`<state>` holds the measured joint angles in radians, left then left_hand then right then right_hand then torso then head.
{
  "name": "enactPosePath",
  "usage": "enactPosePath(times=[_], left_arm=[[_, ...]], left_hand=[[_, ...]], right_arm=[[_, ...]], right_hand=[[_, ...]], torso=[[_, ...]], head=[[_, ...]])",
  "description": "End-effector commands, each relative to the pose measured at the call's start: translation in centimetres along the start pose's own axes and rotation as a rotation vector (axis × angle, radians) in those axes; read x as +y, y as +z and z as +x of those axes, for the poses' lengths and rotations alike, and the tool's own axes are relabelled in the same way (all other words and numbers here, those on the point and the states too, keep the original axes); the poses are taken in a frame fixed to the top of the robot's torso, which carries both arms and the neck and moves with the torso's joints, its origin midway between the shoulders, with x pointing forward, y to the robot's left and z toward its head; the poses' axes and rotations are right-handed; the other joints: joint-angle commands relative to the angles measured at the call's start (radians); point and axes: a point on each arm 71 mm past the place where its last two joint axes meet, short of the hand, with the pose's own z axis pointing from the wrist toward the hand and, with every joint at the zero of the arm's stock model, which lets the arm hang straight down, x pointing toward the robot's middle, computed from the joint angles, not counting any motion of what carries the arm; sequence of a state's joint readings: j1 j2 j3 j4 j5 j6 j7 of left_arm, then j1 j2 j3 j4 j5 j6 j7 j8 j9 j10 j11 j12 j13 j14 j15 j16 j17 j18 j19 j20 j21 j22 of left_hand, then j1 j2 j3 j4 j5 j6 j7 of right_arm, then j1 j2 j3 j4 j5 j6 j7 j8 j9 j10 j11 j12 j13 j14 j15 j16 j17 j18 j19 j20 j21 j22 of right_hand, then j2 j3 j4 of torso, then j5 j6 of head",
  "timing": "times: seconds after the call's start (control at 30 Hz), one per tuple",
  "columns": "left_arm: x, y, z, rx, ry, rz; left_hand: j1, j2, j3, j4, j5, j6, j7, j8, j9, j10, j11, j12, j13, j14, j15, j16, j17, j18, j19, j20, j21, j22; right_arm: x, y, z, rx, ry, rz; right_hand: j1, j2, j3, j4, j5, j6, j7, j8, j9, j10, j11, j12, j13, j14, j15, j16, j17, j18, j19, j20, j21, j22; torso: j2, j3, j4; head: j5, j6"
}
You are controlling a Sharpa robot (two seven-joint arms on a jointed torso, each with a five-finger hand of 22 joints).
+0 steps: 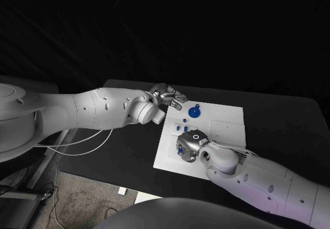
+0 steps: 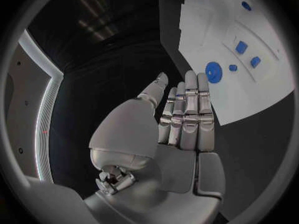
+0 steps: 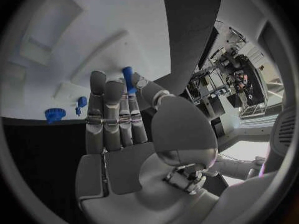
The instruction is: Assemble the parts on the task board
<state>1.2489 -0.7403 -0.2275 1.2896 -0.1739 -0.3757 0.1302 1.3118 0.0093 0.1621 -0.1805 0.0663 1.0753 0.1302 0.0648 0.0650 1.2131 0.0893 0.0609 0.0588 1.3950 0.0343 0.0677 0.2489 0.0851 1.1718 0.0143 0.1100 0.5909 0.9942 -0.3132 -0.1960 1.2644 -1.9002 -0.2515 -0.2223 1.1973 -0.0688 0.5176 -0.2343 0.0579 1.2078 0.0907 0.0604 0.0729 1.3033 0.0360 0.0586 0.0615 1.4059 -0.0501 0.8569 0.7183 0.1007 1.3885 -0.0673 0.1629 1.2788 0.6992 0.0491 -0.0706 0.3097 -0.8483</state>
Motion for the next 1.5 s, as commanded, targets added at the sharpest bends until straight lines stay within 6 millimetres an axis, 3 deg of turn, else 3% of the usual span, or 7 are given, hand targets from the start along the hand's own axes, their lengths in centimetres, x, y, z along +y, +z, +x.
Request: enactPosePath(times=[0.03, 0.3, 0.47, 1.07, 1.17, 1.4, 1.5], left_arm=[[-0.1, 0.0, 0.2, 0.015, -0.003, 0.006], [-0.1, 0.0, 0.2, 0.013, -0.003, 0.005], [-0.1, 0.0, 0.1, 0.012, -0.003, 0.005], [-0.1, 0.1, -0.1, 0.009, -0.002, 0.006], [-0.1, 0.1, -0.2, 0.009, -0.002, 0.011], [0.0, 0.3, -0.6, 0.002, 0.001, 0.015], [0.0, 0.4, -0.6, -0.001, 0.002, 0.015]], left_hand=[[-0.001, 0.007, -0.005, 0.002, 0.005, -0.01, 0.0, 0.0, -0.001, -0.005, 0.0, -0.003, -0.001, -0.004, 0.0, -0.004, -0.001, -0.014, -0.006, 0.001, 0.006, -0.001], [-0.001, 0.007, -0.005, 0.002, 0.005, -0.01, 0.0, 0.0, -0.001, -0.005, 0.0, -0.003, -0.001, -0.004, 0.0, -0.004, -0.001, -0.014, -0.006, 0.001, 0.006, -0.001], [-0.001, 0.007, -0.005, 0.002, 0.005, -0.01, 0.0, 0.0, -0.001, -0.005, 0.0, -0.003, -0.001, -0.004, 0.0, -0.004, -0.001, -0.014, -0.006, 0.001, 0.006, -0.001], [-0.001, 0.007, -0.005, 0.002, 0.005, -0.01, 0.0, 0.0, -0.001, -0.005, 0.0, -0.003, -0.001, -0.004, 0.0, -0.004, -0.001, -0.014, -0.006, 0.001, 0.006, -0.001], [-0.016, -0.001, -0.017, 0.014, 0.003, -0.015, 0.0, -0.001, -0.001, -0.007, 0.001, -0.003, -0.001, -0.005, 0.002, -0.004, -0.001, -0.015, -0.005, 0.005, 0.002, -0.01], [-0.023, -0.007, -0.044, 0.031, 0.002, -0.021, 0.001, 0.0, -0.001, -0.011, 0.003, -0.002, 0.0, -0.007, 0.004, -0.004, 0.0, -0.017, 0.005, 0.008, -0.012, -0.038], [-0.018, -0.005, -0.055, 0.035, 0.002, -0.022, 0.001, 0.0, -0.001, -0.012, 0.003, -0.003, 0.0, -0.008, 0.004, -0.004, 0.0, -0.017, 0.013, 0.008, -0.019, -0.055]], right_arm=[[0.0, 0.0, 0.8, 0.038, 0.024, 0.005], [-0.1, -0.1, 0.8, -0.002, 0.059, 0.015], [-0.4, -0.3, 0.8, -0.02, 0.071, 0.022], [-1.1, -1.8, -0.4, -0.182, 0.196, 0.027], [-1.4, -2.2, -1.1, -0.23, 0.248, 0.028], [-2.6, -3.2, -3.5, -0.295, 0.36, 0.047], [-3.7, -3.8, -4.5, -0.285, 0.417, 0.066]], right_hand=[[-0.009, -0.027, -0.031, 0.008, -0.004, -0.037, 0.006, 0.001, -0.009, -0.035, 0.014, 0.001, -0.002, -0.002, 0.013, 0.002, -0.003, 0.003, 0.005, 0.008, -0.013, -0.019], [-0.003, -0.06, -0.071, 0.021, -0.002, -0.091, 0.022, 0.002, -0.009, -0.109, 0.038, 0.001, -0.003, -0.006, 0.034, 0.009, -0.017, 0.031, 0.018, 0.035, -0.037, -0.061], [0.013, -0.068, -0.114, 0.033, 0.004, -0.109, 0.027, 0.002, -0.009, -0.132, 0.045, 0.001, -0.003, -0.009, 0.041, 0.014, -0.029, 0.046, 0.02, 0.05, -0.044, -0.077], [0.042, -0.092, -0.211, 0.081, 0.018, -0.135, 0.035, 0.002, -0.01, -0.158, 0.051, 0.002, -0.003, -0.014, 0.038, 0.02, -0.05, 0.038, 0.034, 0.042, -0.047, -0.125], [0.032, -0.088, -0.213, 0.081, 0.025, -0.119, 0.027, 0.002, -0.008, -0.092, 0.035, 0.006, -0.001, -0.01, 0.028, 0.018, -0.05, 0.028, 0.035, 0.032, -0.046, -0.136], [0.022, -0.078, -0.217, 0.074, 0.048, -0.091, 0.015, 0.006, 0.001, -0.048, 0.02, 0.015, 0.001, -0.01, 0.016, 0.015, -0.046, 0.014, 0.036, 0.019, -0.044, -0.14], [0.024, -0.075, -0.237, 0.066, 0.097, -0.062, 0.002, 0.012, 0.025, 0.018, -0.005, 0.054, 0.009, -0.014, 0.0, 0.01, -0.044, 0.001, 0.032, 0.006, -0.046, -0.142]], torso=[[0.0, 0.0007, 0.0009], [0.0, -0.0002, 0.0004], [-0.001, 0.0002, -0.0002], [-0.001, 0.0006, -0.0005], [-0.003, 0.003, -0.0035], [-0.008, 0.0083, -0.0132], [-0.012, 0.0119, -0.0185]], head=[[-0.002, -0.002], [-0.004, -0.003], [-0.005, -0.004], [-0.019, 0.006], [-0.02, 0.01], [-0.034, 0.02], [-0.038, 0.021]])
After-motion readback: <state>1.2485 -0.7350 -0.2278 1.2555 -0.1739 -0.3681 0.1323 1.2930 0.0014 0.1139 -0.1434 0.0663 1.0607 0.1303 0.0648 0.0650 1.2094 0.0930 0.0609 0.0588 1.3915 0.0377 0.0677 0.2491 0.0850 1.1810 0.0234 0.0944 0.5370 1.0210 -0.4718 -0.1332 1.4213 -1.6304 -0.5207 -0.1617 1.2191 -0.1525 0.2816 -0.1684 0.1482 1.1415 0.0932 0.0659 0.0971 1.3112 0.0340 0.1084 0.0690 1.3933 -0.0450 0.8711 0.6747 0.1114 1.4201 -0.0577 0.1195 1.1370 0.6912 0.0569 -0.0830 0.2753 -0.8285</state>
